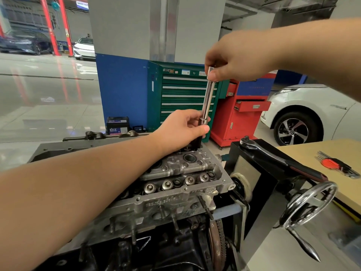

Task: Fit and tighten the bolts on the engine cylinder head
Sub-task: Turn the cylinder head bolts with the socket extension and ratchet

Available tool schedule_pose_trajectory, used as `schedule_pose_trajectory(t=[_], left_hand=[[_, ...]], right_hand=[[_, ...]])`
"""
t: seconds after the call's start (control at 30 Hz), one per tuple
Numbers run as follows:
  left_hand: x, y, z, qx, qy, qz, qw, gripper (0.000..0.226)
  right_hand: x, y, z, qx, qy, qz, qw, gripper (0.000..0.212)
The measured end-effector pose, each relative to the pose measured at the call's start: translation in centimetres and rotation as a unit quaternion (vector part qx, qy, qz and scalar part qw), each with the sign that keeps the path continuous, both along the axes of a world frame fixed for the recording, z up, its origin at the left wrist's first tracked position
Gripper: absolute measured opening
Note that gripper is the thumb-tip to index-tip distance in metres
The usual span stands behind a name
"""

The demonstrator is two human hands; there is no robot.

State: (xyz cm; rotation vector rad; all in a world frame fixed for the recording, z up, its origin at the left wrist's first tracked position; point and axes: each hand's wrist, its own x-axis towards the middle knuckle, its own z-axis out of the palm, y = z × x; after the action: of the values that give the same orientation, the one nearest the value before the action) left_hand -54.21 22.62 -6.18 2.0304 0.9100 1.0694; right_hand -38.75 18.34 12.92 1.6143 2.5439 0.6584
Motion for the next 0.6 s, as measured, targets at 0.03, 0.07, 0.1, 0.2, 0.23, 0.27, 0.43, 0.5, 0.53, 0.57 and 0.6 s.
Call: schedule_pose_trajectory(t=[0.03, 0.07, 0.1, 0.2, 0.23, 0.27, 0.43, 0.5, 0.53, 0.57, 0.6], left_hand=[[0.0, 0.0, 0.0, 0.000, -0.008, 0.002, 1.000, 0.036], [-0.1, 0.1, -0.1, 0.008, -0.008, 0.014, 1.000, 0.040], [-0.1, 0.2, -0.1, 0.023, 0.000, 0.032, 0.999, 0.041], [0.0, 0.6, -0.2, 0.053, 0.031, 0.075, 0.995, 0.040], [0.0, 0.7, -0.2, 0.055, 0.037, 0.077, 0.995, 0.038], [0.0, 0.6, -0.1, 0.048, 0.035, 0.065, 0.996, 0.034], [-0.1, 0.1, -0.1, -0.034, -0.041, -0.051, 0.997, 0.027], [0.1, 0.1, -0.1, -0.030, -0.046, -0.048, 0.997, 0.030], [0.2, 0.2, -0.1, -0.013, -0.032, -0.026, 0.999, 0.032], [0.1, 0.3, -0.1, 0.009, -0.016, 0.005, 1.000, 0.033], [0.1, 0.4, -0.1, 0.027, -0.002, 0.032, 0.999, 0.033]], right_hand=[[-0.1, 0.2, -0.3, 0.035, -0.027, -0.010, 0.999, 0.043], [-0.2, 0.3, -0.7, 0.067, -0.035, -0.020, 0.997, 0.056], [-0.3, 0.4, -1.0, 0.095, -0.029, -0.027, 0.995, 0.066], [-0.5, 0.3, -1.2, 0.098, 0.026, -0.047, 0.994, 0.074], [-0.5, 0.3, -0.9, 0.055, 0.051, -0.044, 0.996, 0.070], [-0.5, 0.1, -0.6, 0.005, 0.085, -0.029, 0.996, 0.059], [0.1, -0.4, 0.2, -0.029, 0.078, 0.037, 0.996, 0.017], [0.1, 0.0, -0.4, 0.032, 0.000, 0.004, 0.999, 0.036], [0.0, 0.2, -0.8, 0.059, -0.027, -0.018, 0.998, 0.051], [-0.1, 0.3, -1.1, 0.084, -0.039, -0.035, 0.995, 0.064], [-0.3, 0.3, -1.5, 0.102, -0.041, -0.043, 0.993, 0.072]])
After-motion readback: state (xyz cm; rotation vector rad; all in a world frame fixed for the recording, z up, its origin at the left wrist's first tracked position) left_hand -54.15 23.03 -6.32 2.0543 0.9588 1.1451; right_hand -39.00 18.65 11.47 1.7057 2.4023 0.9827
